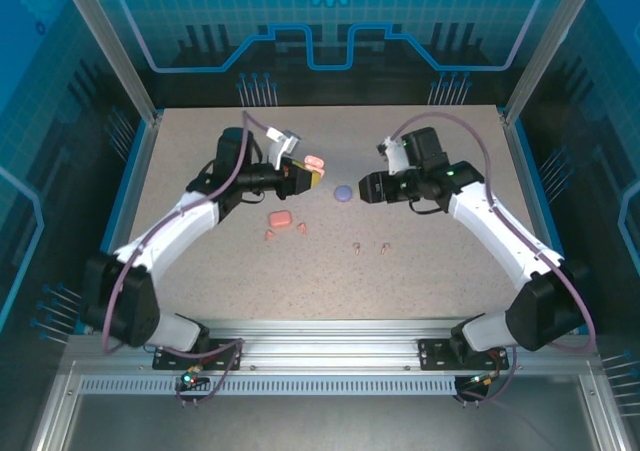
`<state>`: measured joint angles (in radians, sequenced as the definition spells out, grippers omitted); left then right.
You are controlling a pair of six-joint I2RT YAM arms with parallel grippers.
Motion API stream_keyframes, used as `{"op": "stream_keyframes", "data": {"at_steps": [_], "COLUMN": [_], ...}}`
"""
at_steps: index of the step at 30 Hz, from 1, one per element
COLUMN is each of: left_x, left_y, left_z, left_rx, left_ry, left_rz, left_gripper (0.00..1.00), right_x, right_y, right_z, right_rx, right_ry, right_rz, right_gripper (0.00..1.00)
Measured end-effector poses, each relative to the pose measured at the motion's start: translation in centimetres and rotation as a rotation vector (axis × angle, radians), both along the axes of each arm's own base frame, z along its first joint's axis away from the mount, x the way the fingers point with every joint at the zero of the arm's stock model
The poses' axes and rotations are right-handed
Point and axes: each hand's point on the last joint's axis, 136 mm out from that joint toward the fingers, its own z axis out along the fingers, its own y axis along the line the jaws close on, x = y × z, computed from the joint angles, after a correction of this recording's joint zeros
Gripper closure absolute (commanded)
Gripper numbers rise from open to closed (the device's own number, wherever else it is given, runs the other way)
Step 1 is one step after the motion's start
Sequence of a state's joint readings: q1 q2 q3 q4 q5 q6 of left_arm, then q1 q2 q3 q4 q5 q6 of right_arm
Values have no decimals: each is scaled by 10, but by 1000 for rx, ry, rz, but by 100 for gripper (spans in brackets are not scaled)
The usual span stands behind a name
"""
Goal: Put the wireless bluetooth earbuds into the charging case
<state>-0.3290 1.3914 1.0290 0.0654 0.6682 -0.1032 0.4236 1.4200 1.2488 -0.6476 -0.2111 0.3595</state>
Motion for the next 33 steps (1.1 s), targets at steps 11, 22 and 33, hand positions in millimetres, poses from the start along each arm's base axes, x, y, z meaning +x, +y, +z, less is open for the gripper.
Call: {"op": "stream_keyframes", "data": {"at_steps": [11,22,33], "left_x": [-6,-14,-16], "left_y": [10,25,24], "left_z": [33,89,93], "left_rx": [-117,-206,-222], "left_ry": [-385,-586,-602], "left_rz": [215,323,330], "left_gripper": [100,100,100], "right_x": [-33,-42,-36], "right_y": [19,25,23], "right_z": [-122,-167,-185], "right_rx": [-304,-470,-521], "right_ry": [310,380,403], "right_rz": [-162,-213,-243], "right_gripper": [48,56,61]}}
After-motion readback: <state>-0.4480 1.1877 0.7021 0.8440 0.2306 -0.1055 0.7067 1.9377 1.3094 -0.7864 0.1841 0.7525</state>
